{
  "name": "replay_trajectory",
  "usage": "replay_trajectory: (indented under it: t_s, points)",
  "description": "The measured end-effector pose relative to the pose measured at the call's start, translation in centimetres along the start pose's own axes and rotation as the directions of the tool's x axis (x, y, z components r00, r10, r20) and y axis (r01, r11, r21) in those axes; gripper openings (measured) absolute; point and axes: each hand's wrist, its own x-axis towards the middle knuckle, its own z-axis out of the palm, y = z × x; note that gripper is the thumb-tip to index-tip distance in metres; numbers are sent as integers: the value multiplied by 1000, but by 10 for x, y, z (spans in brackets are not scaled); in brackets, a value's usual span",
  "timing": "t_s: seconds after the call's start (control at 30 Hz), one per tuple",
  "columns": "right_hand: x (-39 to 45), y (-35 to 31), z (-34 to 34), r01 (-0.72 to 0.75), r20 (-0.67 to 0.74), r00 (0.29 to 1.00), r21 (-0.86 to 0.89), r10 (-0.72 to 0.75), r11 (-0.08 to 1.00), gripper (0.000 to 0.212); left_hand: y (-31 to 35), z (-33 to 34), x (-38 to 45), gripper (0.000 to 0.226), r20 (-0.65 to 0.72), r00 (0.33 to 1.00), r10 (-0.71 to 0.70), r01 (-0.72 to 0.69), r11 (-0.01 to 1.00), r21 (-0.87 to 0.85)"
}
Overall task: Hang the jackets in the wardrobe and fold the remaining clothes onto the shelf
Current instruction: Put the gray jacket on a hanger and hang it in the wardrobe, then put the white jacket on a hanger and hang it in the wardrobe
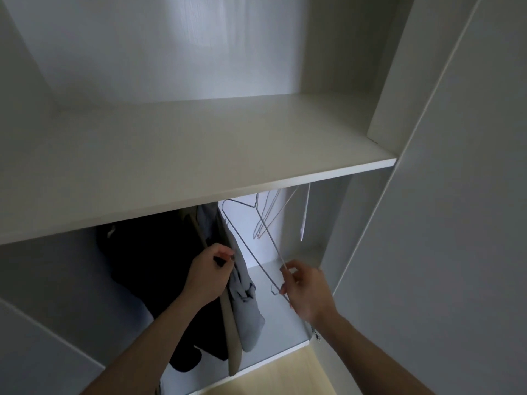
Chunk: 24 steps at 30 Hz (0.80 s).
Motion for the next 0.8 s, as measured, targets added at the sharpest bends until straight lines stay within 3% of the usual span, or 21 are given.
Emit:
replay_trajectory:
  t_s: [0.13, 0.3, 0.47, 0.53, 0.63, 0.8]
  points:
    - [-78, 32, -34, -25, -42, 999, -22, 24, 999, 13, 7, 5, -41, 17, 21, 999, 40, -41, 998, 46]
    - [-197, 80, -101, -137, -168, 978, -81, 122, 987, 18, 40, 36, -100, 36, 57, 979, 194, -200, 970, 140]
    - [-330, 125, -160, -281, -340, 909, -74, 240, 957, 15, 76, 88, -161, 63, 144, 894, 425, -448, 838, 312]
    - [-385, 139, -177, -327, -390, 880, -78, 273, 942, 13, 86, 114, -187, 54, 231, 871, 435, -491, 802, 340]
    - [-466, 158, -198, -403, -514, 792, -32, 331, 915, 11, 98, 154, -230, 20, 410, 809, 420, -550, 787, 279]
    - [-599, 188, -218, -559, -706, 541, 104, 457, 823, 11, 120, 226, -303, 19, 664, 630, 403, -599, 796, 85]
